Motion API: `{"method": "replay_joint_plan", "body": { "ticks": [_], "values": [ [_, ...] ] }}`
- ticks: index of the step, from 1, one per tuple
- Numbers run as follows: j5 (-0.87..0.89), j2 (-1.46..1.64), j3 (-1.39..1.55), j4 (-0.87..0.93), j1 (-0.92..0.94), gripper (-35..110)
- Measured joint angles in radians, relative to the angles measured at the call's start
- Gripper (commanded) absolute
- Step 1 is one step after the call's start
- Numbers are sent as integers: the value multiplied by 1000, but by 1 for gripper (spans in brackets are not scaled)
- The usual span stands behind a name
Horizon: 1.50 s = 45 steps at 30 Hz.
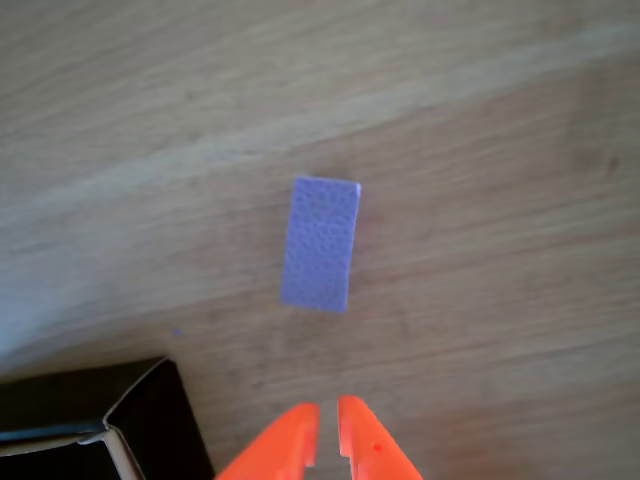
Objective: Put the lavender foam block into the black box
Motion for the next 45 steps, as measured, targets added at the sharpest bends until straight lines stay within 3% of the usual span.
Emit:
{"method": "replay_joint_plan", "body": {
  "ticks": [8, 16, 45],
  "values": [
    [-28, 0, 0, 0, 0, 17],
    [-31, 0, 0, -5, 0, 21],
    [69, -14, 94, -51, 35, 21]
  ]
}}
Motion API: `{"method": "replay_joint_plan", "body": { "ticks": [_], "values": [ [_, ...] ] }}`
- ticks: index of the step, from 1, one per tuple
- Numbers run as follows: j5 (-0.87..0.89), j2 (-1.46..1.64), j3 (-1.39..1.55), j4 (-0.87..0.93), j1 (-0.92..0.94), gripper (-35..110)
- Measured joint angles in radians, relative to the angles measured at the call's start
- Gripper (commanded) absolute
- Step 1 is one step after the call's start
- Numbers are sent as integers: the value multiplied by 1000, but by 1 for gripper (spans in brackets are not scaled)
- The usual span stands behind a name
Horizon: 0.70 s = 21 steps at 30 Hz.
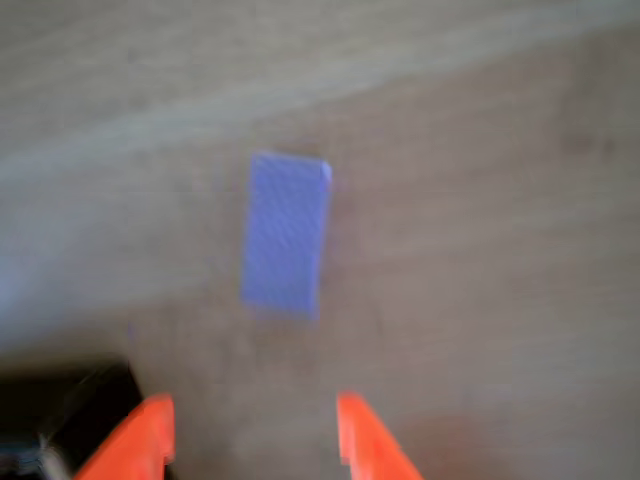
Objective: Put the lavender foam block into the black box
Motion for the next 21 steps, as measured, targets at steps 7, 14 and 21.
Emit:
{"method": "replay_joint_plan", "body": {
  "ticks": [7, 14, 21],
  "values": [
    [0, 0, 49, -61, 0, 21],
    [9, -14, 72, -100, 0, 25],
    [9, -18, 97, -130, 0, 27]
  ]
}}
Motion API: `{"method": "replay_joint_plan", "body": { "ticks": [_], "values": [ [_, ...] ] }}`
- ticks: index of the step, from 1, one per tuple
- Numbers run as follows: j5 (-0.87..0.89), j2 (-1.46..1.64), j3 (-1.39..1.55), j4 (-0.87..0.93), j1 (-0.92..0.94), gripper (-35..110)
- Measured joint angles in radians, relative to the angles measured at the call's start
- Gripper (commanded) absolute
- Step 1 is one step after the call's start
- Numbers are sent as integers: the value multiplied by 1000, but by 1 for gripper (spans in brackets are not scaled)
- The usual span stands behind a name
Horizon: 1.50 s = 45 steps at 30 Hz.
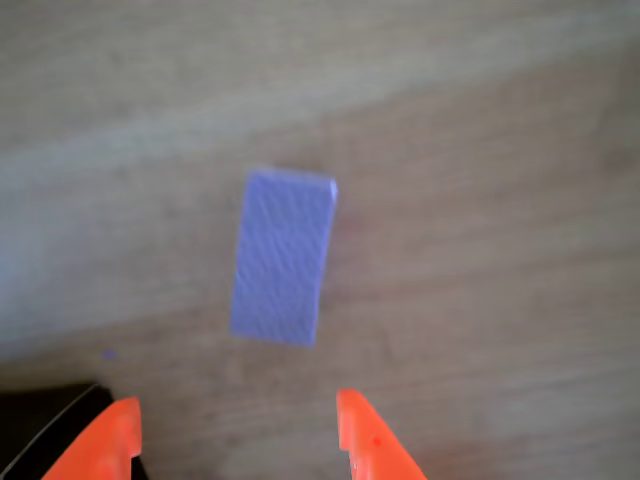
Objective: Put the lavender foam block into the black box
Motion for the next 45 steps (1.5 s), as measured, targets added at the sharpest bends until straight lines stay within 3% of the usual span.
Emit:
{"method": "replay_joint_plan", "body": {
  "ticks": [38, 40, 43, 45],
  "values": [
    [-21, -158, 95, -245, 46, 26],
    [-18, -172, 94, -261, 46, 22],
    [-25, -173, 94, -268, 46, 0],
    [-21, -173, 95, -267, 44, 0]
  ]
}}
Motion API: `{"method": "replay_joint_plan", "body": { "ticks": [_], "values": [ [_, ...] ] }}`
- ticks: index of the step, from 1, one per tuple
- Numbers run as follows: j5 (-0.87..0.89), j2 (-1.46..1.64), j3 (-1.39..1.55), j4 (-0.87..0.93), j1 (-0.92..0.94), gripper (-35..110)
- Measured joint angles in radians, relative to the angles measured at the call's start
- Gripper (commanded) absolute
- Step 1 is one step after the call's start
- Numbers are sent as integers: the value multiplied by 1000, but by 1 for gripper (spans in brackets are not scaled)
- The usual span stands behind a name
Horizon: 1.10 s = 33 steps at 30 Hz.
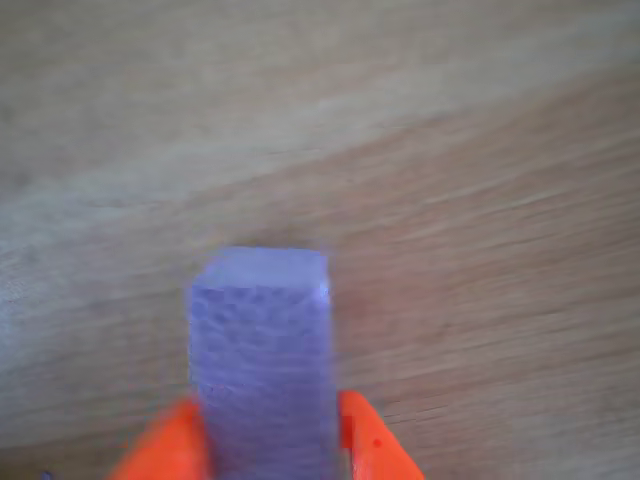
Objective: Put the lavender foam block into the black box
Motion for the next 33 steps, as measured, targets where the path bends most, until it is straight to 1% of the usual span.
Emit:
{"method": "replay_joint_plan", "body": {
  "ticks": [8, 11, 16, 21, 23, 29, 31, 33],
  "values": [
    [-11, 3, 0, 28, 6, 0],
    [-32, 35, -2, 71, 2, 0],
    [-61, 212, -81, 268, -29, 0],
    [-144, 368, -245, 472, -74, 0],
    [-167, 422, -258, 528, -86, 0],
    [-195, 502, -267, 566, -201, 0],
    [-239, 511, -267, 535, -290, 0],
    [-227, 500, -267, 506, -393, 0]
  ]
}}
